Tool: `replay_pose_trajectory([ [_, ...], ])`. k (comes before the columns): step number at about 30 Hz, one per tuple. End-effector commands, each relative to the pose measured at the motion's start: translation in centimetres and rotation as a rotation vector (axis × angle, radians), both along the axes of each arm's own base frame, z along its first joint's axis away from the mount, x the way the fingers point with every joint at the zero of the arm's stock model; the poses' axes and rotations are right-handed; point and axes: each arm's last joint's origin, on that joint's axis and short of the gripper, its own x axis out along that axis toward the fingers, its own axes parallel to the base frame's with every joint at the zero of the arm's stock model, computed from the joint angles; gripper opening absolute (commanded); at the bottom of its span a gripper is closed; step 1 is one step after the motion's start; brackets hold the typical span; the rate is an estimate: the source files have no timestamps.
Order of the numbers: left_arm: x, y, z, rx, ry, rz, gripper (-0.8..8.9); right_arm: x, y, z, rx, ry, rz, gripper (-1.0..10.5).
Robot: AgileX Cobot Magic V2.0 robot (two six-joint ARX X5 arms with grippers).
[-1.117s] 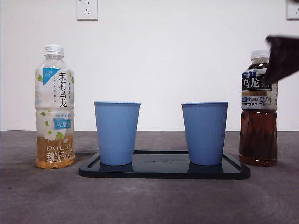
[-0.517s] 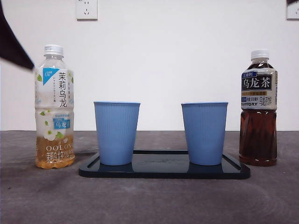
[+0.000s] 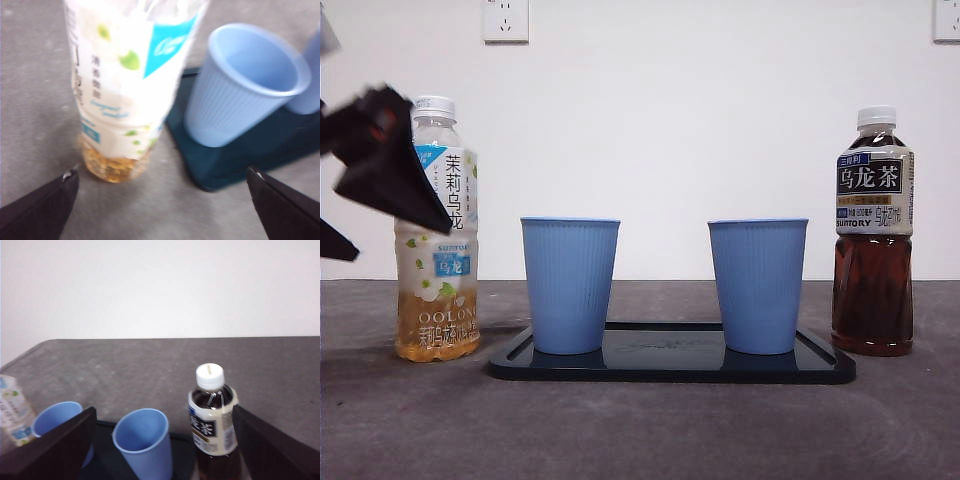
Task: Pour the drink into the cup
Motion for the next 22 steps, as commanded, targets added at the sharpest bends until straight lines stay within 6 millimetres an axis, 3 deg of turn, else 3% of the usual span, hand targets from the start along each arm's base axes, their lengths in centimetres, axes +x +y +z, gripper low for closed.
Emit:
replay_pose_trajectory([
  [1, 1.0, -0.4, -0.7, 0.019, -0.014, -0.008, 6.32, -0.3, 0.0, 0.9, 0.001, -0.032, 0.01, 4.3],
  [17, 4.1, -1.4, -3.4, 0.046, -0.077, 0.016, 6.24, -1.1, -0.4, 3.0, -0.015, -0.1, 0.014, 4.3],
  [22, 4.5, -1.5, -4.0, 0.061, -0.084, 0.039, 5.58, -1.2, -0.4, 3.1, -0.016, -0.099, 0.014, 4.3],
])
